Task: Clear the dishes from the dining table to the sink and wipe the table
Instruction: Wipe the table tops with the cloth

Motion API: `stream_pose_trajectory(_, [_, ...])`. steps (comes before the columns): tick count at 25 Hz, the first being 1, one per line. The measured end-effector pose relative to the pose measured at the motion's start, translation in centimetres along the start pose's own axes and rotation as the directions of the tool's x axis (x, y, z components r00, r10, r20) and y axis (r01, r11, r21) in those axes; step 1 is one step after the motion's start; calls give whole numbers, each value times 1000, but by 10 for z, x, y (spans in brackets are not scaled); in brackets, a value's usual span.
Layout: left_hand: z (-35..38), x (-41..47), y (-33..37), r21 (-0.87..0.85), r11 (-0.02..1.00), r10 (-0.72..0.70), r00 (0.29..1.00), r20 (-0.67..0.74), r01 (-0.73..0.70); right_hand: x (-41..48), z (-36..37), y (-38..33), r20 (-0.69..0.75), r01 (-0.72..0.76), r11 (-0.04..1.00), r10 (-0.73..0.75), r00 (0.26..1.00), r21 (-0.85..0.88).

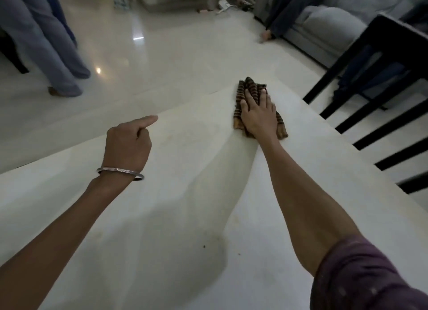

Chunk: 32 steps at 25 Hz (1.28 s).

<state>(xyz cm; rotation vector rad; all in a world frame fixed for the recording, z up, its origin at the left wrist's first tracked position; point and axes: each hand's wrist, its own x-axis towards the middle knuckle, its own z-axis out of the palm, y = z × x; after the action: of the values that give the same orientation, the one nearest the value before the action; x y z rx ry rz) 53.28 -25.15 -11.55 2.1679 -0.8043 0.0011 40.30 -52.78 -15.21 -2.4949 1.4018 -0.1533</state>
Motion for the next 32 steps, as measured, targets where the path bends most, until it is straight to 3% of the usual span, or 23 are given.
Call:
stream_pose_trajectory(3, [-28, 3, -16, -75, 996, -55, 986, -159, 43, -9, 23, -65, 55, 224, 974, -223, 973, -14])
stream_pose_trajectory(7, [-79, 0, -33, -222, 966, -201, 927, -316, 134, -108, 64, -163, 104, 526, 850, -522, 847, -15])
stream_pose_trajectory(9, [-110, -10, -37, -344, 922, -303, 885, -353, 178, -179, 79, -211, 150, 643, 766, -636, 757, -2])
stream_pose_trajectory(12, [-148, -28, -46, -420, 881, -379, 858, -346, 219, -281, 92, -252, 234, 815, 580, -795, 560, 20])
stream_pose_trajectory(16, [-172, -65, -50, -353, 880, -419, 869, -264, 318, -384, 83, -209, 253, 903, 425, -882, 397, 63])
stream_pose_trajectory(19, [-171, -102, -50, -58, 877, -480, 870, -111, 477, -475, 66, -121, 267, 942, 320, -921, 285, 98])
stream_pose_trajectory(21, [-163, -127, -47, 26, 870, -493, 870, 20, 492, -525, 52, -53, 269, 965, 257, -934, 234, 56])
stream_pose_trajectory(22, [-158, -137, -45, 47, 877, -480, 875, 64, 478, -538, 43, -22, 281, 967, 253, -930, 237, 21])
stream_pose_trajectory(23, [-153, -145, -42, 61, 886, -463, 881, 95, 459, -543, 31, 8, 294, 948, 319, -905, 309, -14])
stream_pose_trajectory(24, [-148, -150, -41, 76, 894, -448, 887, 113, 441, -538, 19, 33, 290, 889, 455, -846, 447, -43])
stream_pose_trajectory(26, [-137, -152, -32, 82, 908, -419, 899, 129, 411, -508, -7, 81, 218, 614, 783, -584, 782, -104])
stream_pose_trajectory(27, [-130, -149, -27, 77, 916, -400, 907, 134, 393, -484, -17, 104, 147, 413, 905, -397, 906, -100])
stream_pose_trajectory(28, [-124, -144, -23, 66, 926, -378, 915, 139, 373, -455, -27, 127, 60, 196, 978, -192, 980, -75])
stream_pose_trajectory(30, [-113, -131, -16, 25, 943, -331, 934, 137, 331, -388, -46, 165, -92, -178, 984, 176, 980, -13])
stream_pose_trajectory(32, [-105, -118, -16, -15, 955, -292, 949, 116, 296, -322, -61, 187, -151, -411, 911, 412, 898, 38])
